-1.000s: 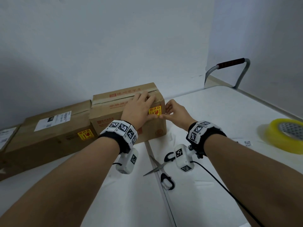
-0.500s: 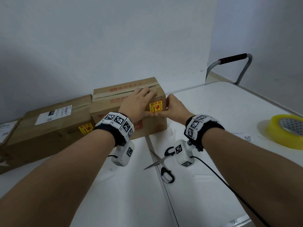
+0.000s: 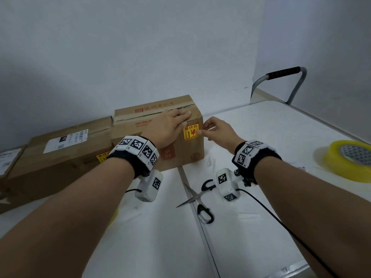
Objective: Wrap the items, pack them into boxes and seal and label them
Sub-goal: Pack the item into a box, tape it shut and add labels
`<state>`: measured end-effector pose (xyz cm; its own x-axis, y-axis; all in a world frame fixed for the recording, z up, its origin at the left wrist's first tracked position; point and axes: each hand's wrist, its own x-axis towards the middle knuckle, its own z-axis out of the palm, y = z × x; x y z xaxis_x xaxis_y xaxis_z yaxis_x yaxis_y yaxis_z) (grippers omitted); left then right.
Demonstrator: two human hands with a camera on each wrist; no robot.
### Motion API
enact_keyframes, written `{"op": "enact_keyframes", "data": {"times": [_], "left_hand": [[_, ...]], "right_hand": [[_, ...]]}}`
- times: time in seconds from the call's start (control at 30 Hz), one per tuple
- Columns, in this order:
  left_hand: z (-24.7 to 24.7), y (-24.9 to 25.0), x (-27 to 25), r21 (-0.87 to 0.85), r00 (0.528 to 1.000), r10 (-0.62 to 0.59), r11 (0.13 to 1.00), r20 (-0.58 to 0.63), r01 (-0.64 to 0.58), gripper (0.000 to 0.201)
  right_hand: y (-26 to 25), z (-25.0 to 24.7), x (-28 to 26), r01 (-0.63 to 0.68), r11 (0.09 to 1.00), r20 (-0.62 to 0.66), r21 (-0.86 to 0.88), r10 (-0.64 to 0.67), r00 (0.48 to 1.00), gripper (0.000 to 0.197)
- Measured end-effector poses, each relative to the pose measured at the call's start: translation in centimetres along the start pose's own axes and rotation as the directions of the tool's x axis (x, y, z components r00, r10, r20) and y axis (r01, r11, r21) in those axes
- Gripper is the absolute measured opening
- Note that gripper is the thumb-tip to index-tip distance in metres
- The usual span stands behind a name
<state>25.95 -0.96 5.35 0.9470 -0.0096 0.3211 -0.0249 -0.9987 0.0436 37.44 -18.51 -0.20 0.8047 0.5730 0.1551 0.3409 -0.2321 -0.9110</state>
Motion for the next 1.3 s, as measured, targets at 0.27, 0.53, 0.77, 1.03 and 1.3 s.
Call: {"op": "enact_keyframes", "data": {"times": [0.27, 0.53, 0.77, 1.03, 1.3], "left_hand": [[-0.2, 0.2, 0.1, -0.052, 1.0, -0.013, 0.999, -0.025, 0.012, 0.043], [-1.0, 1.1, -0.7, -0.102, 0.998, -0.06, 0.993, 0.004, 0.06, 0.041], [0.6, 4.8, -3.1, -0.11, 0.969, 0.118, 0.983, -0.215, -0.144, 0.026], [4.5, 9.3, -4.1, -0.274, 0.99, 0.138, 0.954, 0.035, -0.123, 0.029], [5.6, 11.2, -4.2, -0.311, 0.989, 0.096, 0.949, 0.115, -0.056, 0.03]], "right_hand": [[-0.7, 0.2, 0.2, 0.042, 0.999, -0.071, -0.005, -0.042, 0.997, 0.038], [0.7, -0.9, -3.0, -0.067, 0.996, -0.142, 0.063, 0.076, 0.987, 0.048], [3.7, -3.8, -7.3, -0.16, 0.977, -0.362, -0.142, 0.099, 0.927, 0.022], [6.3, -10.9, -12.7, -0.583, 0.736, -0.665, -0.344, 0.248, 0.705, 0.049], [8.4, -12.5, -14.0, -0.656, 0.755, -0.568, -0.012, 0.535, 0.625, 0.062]]}}
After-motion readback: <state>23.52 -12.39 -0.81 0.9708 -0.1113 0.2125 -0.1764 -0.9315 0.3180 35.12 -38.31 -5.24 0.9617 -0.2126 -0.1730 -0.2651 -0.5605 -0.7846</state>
